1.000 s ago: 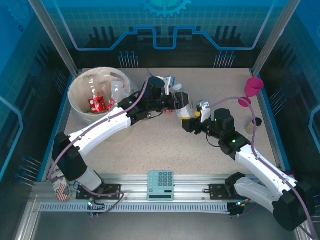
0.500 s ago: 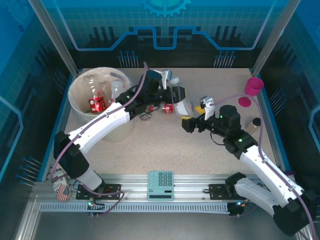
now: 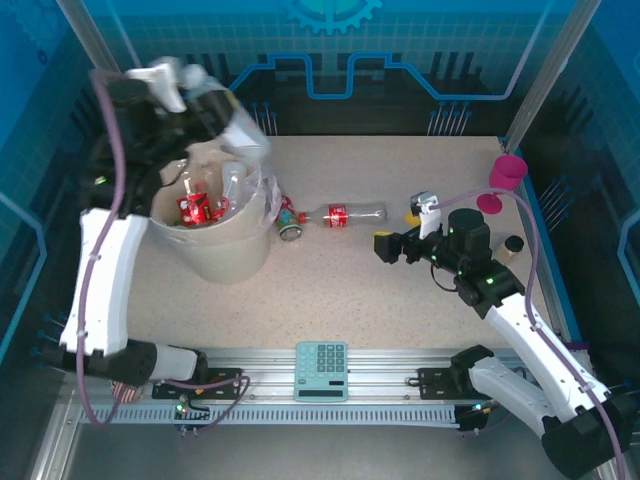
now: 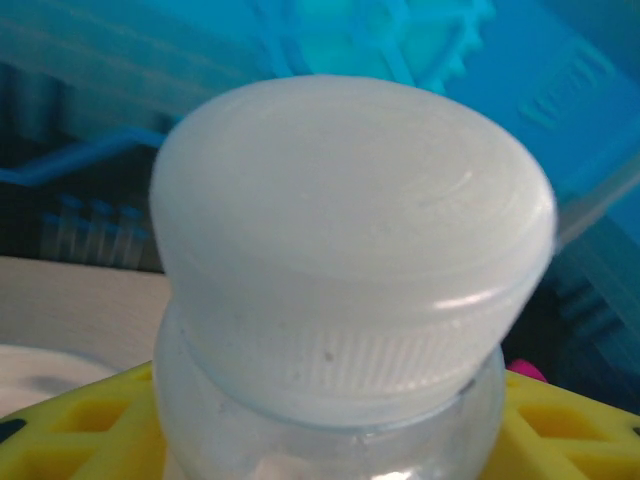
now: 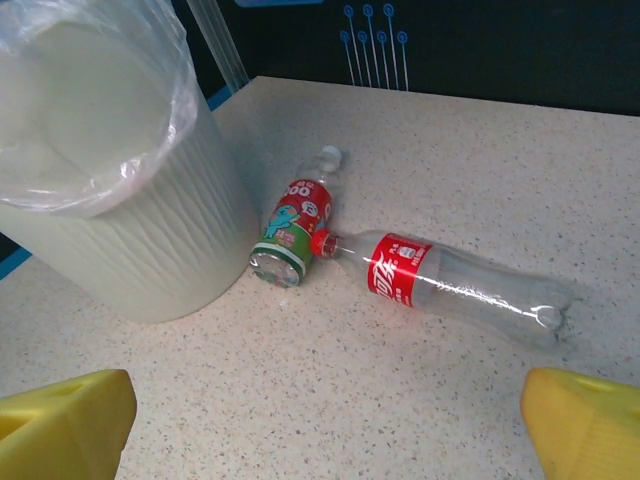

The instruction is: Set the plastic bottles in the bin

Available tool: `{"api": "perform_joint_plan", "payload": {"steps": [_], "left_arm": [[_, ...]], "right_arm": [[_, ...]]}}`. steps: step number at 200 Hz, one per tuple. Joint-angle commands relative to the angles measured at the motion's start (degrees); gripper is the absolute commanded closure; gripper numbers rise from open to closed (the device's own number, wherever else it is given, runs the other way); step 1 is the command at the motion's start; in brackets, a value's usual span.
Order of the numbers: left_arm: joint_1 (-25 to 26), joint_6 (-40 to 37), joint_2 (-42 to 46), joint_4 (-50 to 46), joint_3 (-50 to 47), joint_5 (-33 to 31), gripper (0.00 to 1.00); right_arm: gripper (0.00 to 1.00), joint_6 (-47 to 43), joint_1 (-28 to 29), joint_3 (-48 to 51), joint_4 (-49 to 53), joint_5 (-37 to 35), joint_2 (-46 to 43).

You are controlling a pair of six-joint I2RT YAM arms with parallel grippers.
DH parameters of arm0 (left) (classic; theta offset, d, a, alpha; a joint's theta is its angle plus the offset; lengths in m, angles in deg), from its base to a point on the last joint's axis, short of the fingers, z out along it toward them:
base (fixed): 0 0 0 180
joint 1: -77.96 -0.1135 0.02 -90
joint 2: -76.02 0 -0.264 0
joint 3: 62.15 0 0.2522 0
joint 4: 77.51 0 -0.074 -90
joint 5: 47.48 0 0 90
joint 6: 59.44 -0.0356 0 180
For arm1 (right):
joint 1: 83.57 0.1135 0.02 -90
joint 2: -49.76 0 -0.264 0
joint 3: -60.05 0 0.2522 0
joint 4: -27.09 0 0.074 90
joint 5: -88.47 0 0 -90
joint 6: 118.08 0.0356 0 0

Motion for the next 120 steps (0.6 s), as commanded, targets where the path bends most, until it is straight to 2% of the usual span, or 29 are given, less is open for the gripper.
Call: {"api": "perform_joint_plan", "payload": {"steps": [1,37,91,120], "left_arm": [[-6.4,-4.6,2.9,-8.3,1.8,1.1,0.59],[-13.5,-8.8,0.0,-16.9,4.0,1.9,0.67],[-13.7,-15.2,-9.4,-24.3,4.8,0.0,0.76],[-11.2,-16.6,-12.1,-24.6,3.1,-3.7,0.78]], "right_arm": [[0.00,-1.6,-0.7,0.2,1.2,-0.8,-0.1],[0.00,-2.2,-0.7,0.2,2.0,-0.4,0.1],[0.00,-2.8,-0.7,0.6,4.0,-1.9,-0.8],[0.00,-2.9,-0.7,0.8,4.4,-2.4,-0.9]]}}
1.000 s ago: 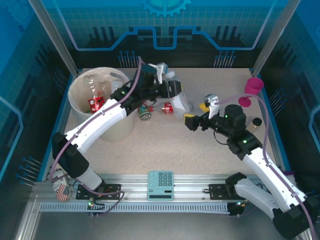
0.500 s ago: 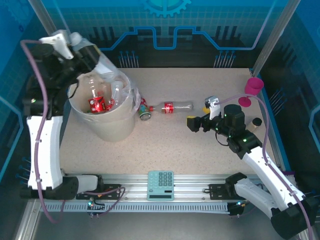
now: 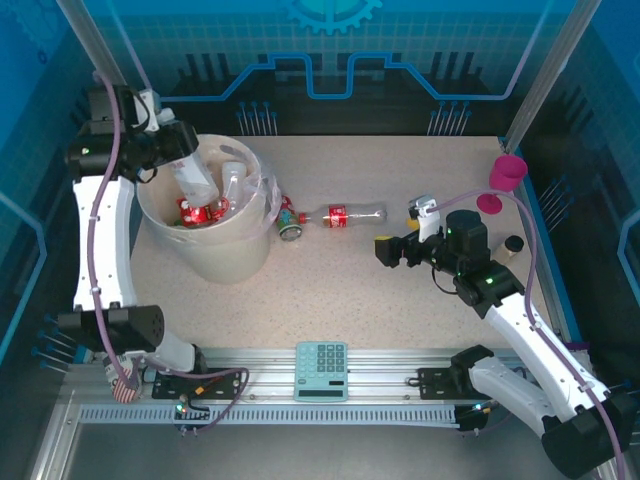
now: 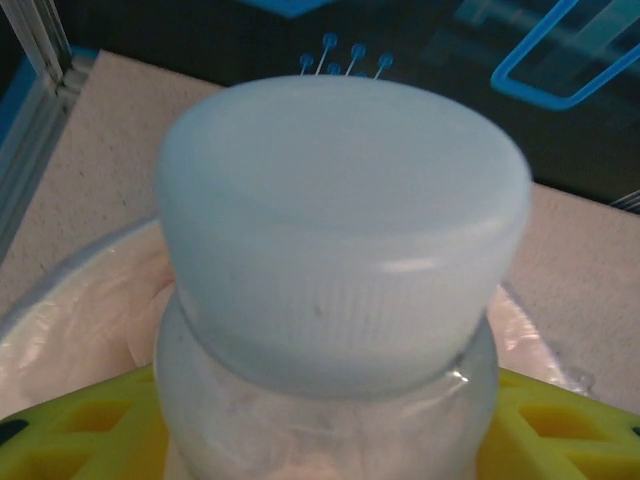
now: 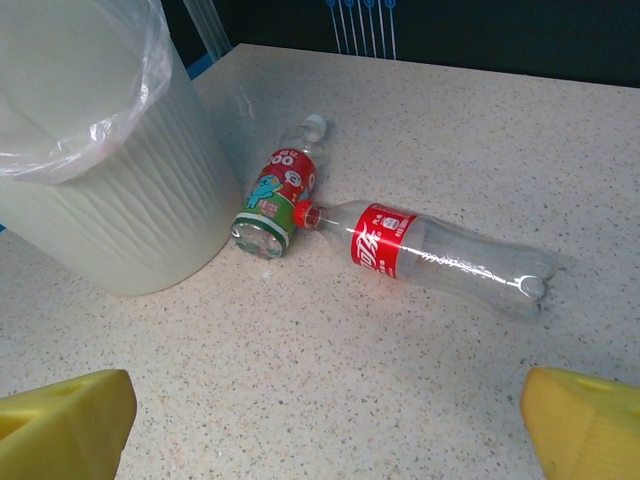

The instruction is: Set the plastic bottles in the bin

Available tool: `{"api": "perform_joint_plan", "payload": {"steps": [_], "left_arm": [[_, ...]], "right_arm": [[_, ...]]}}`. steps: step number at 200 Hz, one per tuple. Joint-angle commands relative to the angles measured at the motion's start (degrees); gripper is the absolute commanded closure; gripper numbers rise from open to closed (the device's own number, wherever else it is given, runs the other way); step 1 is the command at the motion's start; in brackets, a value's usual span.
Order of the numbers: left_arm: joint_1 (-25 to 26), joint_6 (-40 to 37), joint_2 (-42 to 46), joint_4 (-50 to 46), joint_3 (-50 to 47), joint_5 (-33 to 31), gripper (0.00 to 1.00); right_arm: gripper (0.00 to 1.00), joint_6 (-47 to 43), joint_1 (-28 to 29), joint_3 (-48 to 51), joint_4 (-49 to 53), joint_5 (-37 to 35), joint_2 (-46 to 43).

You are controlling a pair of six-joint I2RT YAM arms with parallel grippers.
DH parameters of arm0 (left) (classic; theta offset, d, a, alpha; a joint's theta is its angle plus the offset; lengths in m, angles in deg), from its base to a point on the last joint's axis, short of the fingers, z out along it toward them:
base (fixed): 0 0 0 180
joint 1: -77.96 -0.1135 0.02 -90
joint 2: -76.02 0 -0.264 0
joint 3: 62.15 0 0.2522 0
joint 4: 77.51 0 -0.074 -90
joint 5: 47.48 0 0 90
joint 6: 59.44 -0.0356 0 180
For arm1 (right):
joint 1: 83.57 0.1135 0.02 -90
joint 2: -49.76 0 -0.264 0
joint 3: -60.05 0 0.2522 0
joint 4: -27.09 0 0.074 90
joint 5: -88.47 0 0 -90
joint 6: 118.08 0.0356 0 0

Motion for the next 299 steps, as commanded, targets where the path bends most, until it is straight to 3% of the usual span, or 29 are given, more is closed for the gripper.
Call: {"api": "perform_joint_plan", "payload": {"steps": [1,93,129,141,153,175,204,230,261,299], "left_arm": [[1.7,-4.1,-0.3,-3.0,-0.5,-3.9,0.78],[5.6,-6.9,-7.9,-7.0,-5.1,-7.3,0.79],[5.7,-7.1,-7.3,-4.8,-8.8,-6.4,0.61],[5.7,-7.2,-6.8,-4.4,-8.7,-6.5,0.37],[5.7,-7.4,-5.9,-3.8,-8.2,-6.3,0.19],[5.6,-7.3,-3.8,-2.2,-7.1,-5.3,0.01],[5.6,-6.5,0.6,4.1,-7.2,-2.5,0.01],[5.7,-5.4,3.2,6.7,-6.4,-6.5,0.03],[5.7,-5.0,3.5,5.7,-7.9,-10.1,0.18],[5.7,-3.4,4.7,9.0,-15.9,-8.9,0.43]], "right_arm": [[0.00,-0.9,-0.7,0.7,1.2,-1.0,-0.8],[0.00,-1.1,-0.7,0.5,0.9,-1.2,0.6],[0.00,-0.9,-0.6,0.3,0.4,-0.7,1.5],[0.00,-1.0,-0.6,0.3,0.4,-0.6,1.7],[0.00,-0.9,-0.6,0.3,0.3,-0.6,1.7],[0.00,-0.7,-0.6,0.2,0.0,-0.3,2.1],[0.00,-0.5,-0.4,-0.1,-0.5,0.2,2.8],[0.00,-0.6,-0.3,-0.3,-0.7,0.2,3.1],[0.00,-0.6,-0.1,-0.4,-1.0,0.2,3.5],[0.00,-0.9,-0.1,-0.9,-0.7,0.2,3.9]]}}
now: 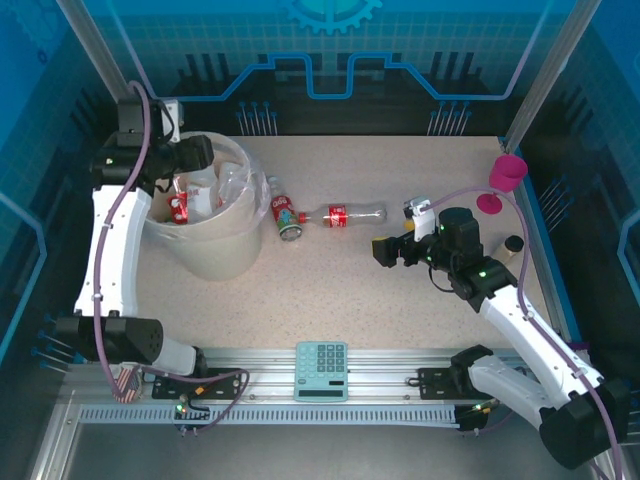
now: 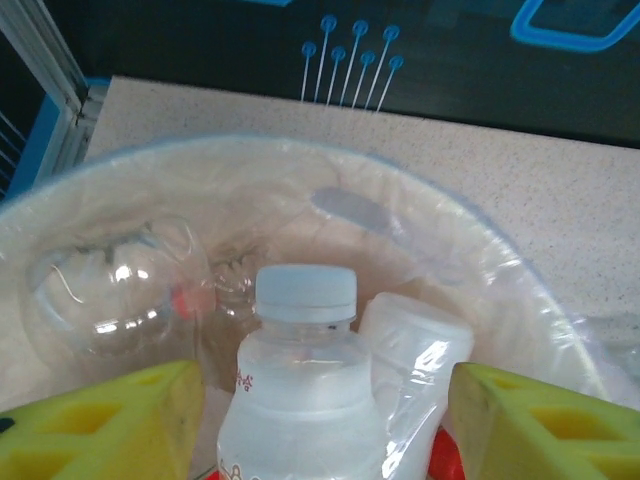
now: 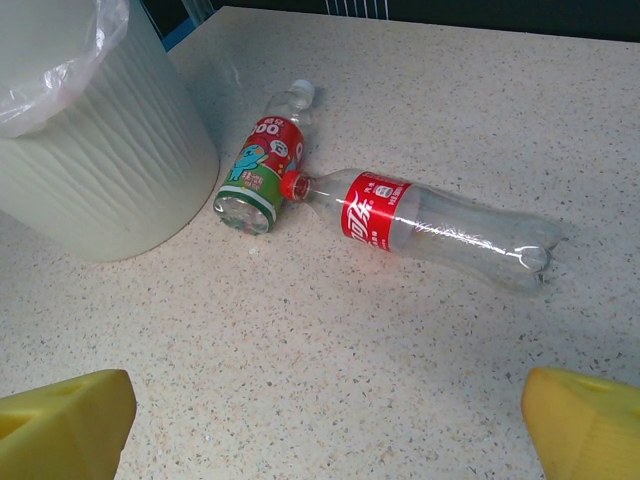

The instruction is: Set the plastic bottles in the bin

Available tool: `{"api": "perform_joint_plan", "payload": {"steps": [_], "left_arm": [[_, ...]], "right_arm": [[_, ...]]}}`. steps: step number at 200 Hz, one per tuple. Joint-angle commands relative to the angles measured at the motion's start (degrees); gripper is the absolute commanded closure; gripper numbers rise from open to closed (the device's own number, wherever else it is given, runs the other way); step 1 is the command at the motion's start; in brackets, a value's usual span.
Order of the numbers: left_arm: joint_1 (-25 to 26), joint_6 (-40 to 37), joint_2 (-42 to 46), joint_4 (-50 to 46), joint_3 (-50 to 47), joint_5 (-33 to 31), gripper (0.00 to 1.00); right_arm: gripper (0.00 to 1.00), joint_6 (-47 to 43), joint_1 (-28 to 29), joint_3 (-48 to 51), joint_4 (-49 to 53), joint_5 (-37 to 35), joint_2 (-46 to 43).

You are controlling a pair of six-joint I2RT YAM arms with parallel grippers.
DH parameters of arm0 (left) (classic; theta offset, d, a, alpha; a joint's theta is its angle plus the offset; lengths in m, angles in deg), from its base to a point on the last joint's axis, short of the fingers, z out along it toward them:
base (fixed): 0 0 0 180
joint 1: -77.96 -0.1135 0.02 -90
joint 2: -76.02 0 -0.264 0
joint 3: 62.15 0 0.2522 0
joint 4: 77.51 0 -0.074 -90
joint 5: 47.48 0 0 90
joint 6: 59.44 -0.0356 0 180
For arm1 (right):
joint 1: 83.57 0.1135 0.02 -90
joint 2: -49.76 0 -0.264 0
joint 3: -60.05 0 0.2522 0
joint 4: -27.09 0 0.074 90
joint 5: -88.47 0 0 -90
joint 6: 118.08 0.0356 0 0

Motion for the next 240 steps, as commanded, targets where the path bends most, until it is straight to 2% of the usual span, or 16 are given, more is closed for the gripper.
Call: {"api": "perform_joint_plan", "payload": {"steps": [1,33,58,89,102,122,150,182,207,240], "left_arm": [[-0.3,1.4,0.4,2.1,-5.6,-0.5,0.44],[0.0,4.6,1.7,6.1,-13.3,1.7,0.54],[0.9,5.4,1.7,7.5,-16.7,2.3,0.55],[1.2,5.7,1.8,7.5,-16.2,2.9,0.55],[1.2,5.5,1.9,7.0,-14.8,3.1,0.50],[1.3,5.0,2.0,5.6,-11.8,3.4,0.32],[1.3,4.5,2.2,4.1,-8.2,3.9,0.19],[1.4,4.0,4.2,2.5,-5.0,3.3,0.14],[2.2,4.4,8.4,1.0,-3.2,-1.2,0.12],[5.9,7.9,15.7,1.5,-7.2,-2.3,0.12]], "right_arm": [[0.00,-0.6,-0.1,-0.9,-0.9,0.5,0.3],[0.00,-0.5,0.1,-0.8,-0.8,0.4,0.8],[0.00,-0.6,0.3,-1.0,-0.7,0.3,1.0],[0.00,-2.5,0.2,-2.6,0.0,-0.7,1.6],[0.00,-4.2,0.2,-3.8,0.4,-1.3,2.8],[0.00,-7.4,0.2,-5.9,1.1,-2.9,6.4],[0.00,-15.2,-0.4,-10.3,2.7,-5.3,15.2],[0.00,-23.8,-1.0,-16.5,5.3,-6.7,25.2],[0.00,-33.7,-1.5,-21.2,5.8,-7.7,32.3],[0.00,-47.8,-2.0,-30.8,13.3,-8.4,44.0]]}}
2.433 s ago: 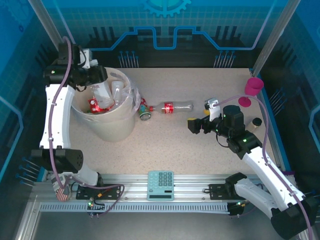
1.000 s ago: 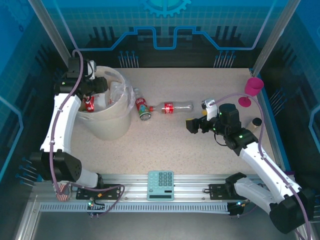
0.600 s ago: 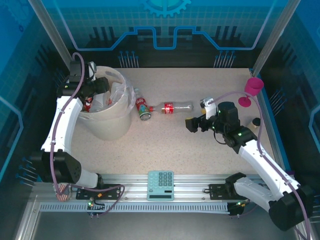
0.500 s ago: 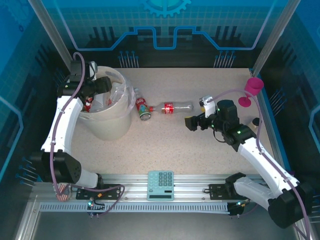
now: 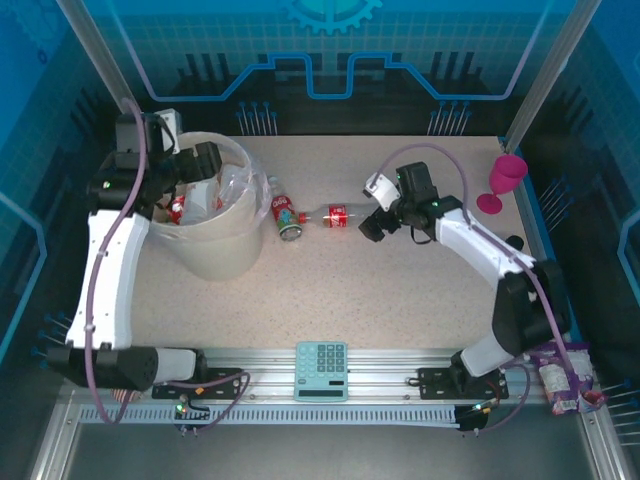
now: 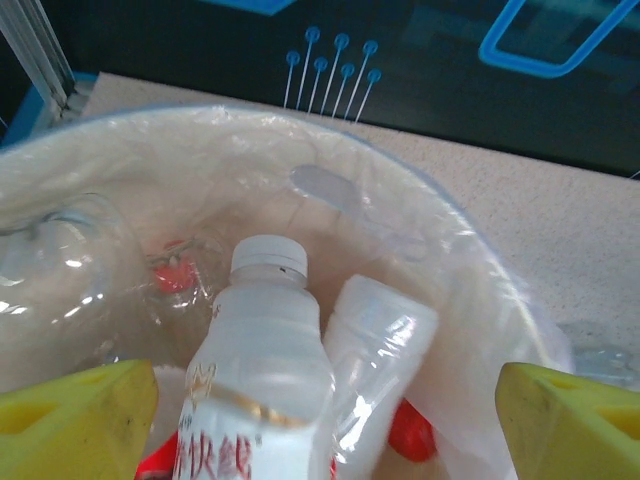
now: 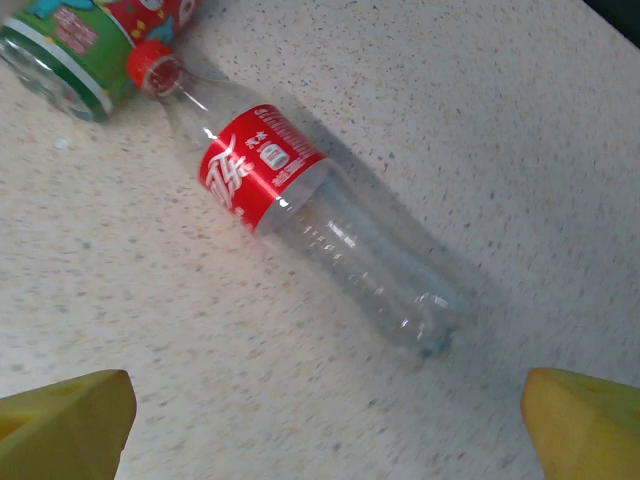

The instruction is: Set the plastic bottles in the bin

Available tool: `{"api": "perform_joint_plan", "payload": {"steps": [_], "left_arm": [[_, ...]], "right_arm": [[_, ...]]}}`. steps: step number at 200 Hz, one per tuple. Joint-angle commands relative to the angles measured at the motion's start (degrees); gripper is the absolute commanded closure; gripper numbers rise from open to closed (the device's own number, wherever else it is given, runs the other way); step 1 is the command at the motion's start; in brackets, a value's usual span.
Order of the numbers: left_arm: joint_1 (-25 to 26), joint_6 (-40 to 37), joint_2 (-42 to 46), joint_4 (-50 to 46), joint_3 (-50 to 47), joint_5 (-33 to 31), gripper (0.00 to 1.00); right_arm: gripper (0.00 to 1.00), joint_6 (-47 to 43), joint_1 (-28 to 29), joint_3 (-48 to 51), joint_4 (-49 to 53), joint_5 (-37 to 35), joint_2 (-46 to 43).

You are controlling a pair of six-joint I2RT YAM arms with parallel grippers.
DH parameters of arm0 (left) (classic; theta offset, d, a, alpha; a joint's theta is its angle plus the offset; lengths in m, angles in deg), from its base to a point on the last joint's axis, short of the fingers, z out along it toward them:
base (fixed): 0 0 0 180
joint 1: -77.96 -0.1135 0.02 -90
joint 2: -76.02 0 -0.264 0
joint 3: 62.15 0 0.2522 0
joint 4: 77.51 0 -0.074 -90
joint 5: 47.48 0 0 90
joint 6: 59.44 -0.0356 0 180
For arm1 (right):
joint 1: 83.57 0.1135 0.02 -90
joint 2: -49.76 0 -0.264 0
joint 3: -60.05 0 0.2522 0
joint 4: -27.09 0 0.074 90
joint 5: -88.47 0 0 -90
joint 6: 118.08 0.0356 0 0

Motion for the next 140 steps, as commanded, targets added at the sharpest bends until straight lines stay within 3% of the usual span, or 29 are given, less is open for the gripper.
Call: {"api": "perform_joint_plan", "payload": {"steps": [1,31,71,140], "left_arm": [[3.0,3.2,6.2,-0.8,-1.6,-1.4,0.12],[8.3,8.1,10.3,1.2,-8.6,3.4,0.12],[9.9,13.5,13.2,6.4,-13.7,11.1,0.12],[10.2,12.2,14.5,6.2,-10.9,8.6,0.12]], "right_arm": [[0.00,-14.9,-1.0,-6.8,7.1,-1.3,7.0],[0.00,-23.2,-2.6,-13.6,10.6,0.6,15.4],[0.00,-28.5,-3.6,-20.7,13.6,2.8,23.9],[0.00,-33.6,-4.0,-30.8,18.7,3.2,35.6]]}}
